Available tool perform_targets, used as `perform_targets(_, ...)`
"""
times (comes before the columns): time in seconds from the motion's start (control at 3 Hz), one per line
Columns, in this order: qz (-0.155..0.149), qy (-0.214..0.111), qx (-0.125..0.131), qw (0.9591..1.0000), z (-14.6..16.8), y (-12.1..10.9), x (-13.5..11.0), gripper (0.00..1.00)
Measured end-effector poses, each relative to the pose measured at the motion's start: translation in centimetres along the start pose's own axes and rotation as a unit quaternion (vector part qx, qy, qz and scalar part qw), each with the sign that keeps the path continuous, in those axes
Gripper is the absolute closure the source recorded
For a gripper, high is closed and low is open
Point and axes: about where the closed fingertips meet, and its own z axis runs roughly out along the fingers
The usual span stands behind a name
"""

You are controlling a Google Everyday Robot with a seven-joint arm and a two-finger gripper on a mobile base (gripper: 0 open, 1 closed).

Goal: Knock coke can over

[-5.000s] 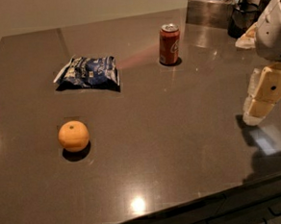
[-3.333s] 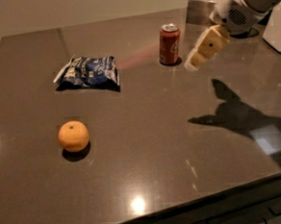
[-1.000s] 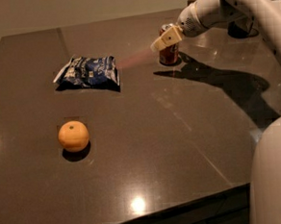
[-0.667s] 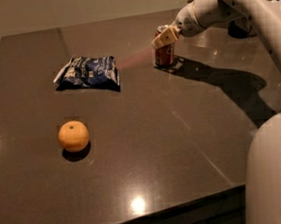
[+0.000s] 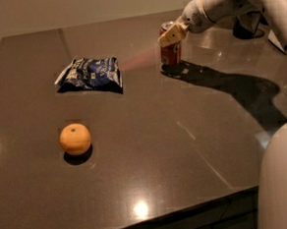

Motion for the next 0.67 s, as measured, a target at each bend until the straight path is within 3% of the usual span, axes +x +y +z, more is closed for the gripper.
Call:
perform_targets(0.33,-0.033,0.043,-0.015,0.9984,-2.6,2.5,0.3,1.00)
perform_targets(0.67,-0.071,0.109,-0.034,0.9909,-4.7,5.1,1.4,1.00)
